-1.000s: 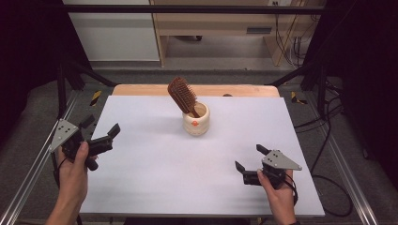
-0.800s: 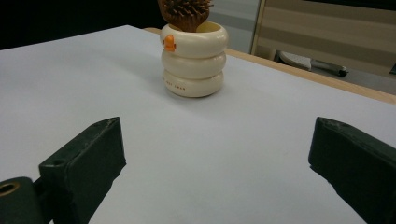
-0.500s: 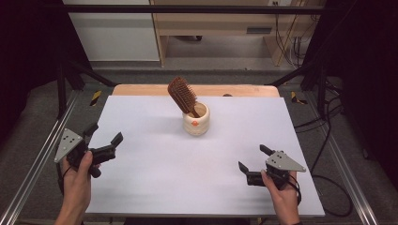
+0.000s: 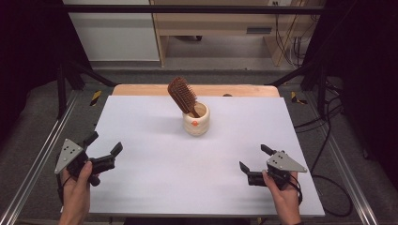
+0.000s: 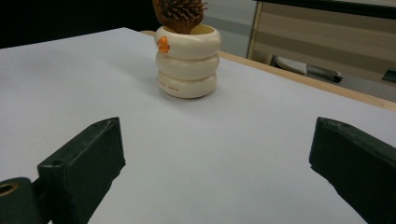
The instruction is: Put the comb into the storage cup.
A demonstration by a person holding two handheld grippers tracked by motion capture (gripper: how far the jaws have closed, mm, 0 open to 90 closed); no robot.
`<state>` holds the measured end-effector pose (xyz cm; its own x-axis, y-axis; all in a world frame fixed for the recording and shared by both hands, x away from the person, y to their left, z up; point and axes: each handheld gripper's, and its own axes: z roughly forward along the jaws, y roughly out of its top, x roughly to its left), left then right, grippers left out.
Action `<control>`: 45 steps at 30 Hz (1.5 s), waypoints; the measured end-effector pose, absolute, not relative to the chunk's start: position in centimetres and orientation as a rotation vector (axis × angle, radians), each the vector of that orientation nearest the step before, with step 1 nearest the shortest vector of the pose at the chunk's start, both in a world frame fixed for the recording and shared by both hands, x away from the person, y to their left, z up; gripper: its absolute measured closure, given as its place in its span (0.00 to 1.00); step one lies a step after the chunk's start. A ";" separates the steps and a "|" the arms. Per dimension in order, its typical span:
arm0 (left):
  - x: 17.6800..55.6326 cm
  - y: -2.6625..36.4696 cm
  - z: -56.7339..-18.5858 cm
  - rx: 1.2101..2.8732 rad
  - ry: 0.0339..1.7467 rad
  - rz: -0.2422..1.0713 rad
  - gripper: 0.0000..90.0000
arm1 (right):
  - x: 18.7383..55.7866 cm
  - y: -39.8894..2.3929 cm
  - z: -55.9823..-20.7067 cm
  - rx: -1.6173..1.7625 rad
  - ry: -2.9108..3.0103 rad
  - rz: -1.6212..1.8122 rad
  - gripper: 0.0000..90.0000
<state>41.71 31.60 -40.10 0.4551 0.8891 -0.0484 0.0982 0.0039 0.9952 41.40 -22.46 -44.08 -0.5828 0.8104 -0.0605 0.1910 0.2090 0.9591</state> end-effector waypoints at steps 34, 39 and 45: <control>40.1 30.4 -42.9 1.487 0.901 0.696 0.01 | 41.6 -23.3 -44.4 0.946 1.895 1.431 0.04; 39.9 29.7 -43.6 1.518 0.905 0.669 0.01 | 41.6 -23.4 -44.6 0.948 1.900 1.439 0.04; 39.5 28.8 -44.2 1.577 0.894 0.638 0.02 | 41.5 -23.4 -45.0 0.935 1.905 1.440 0.04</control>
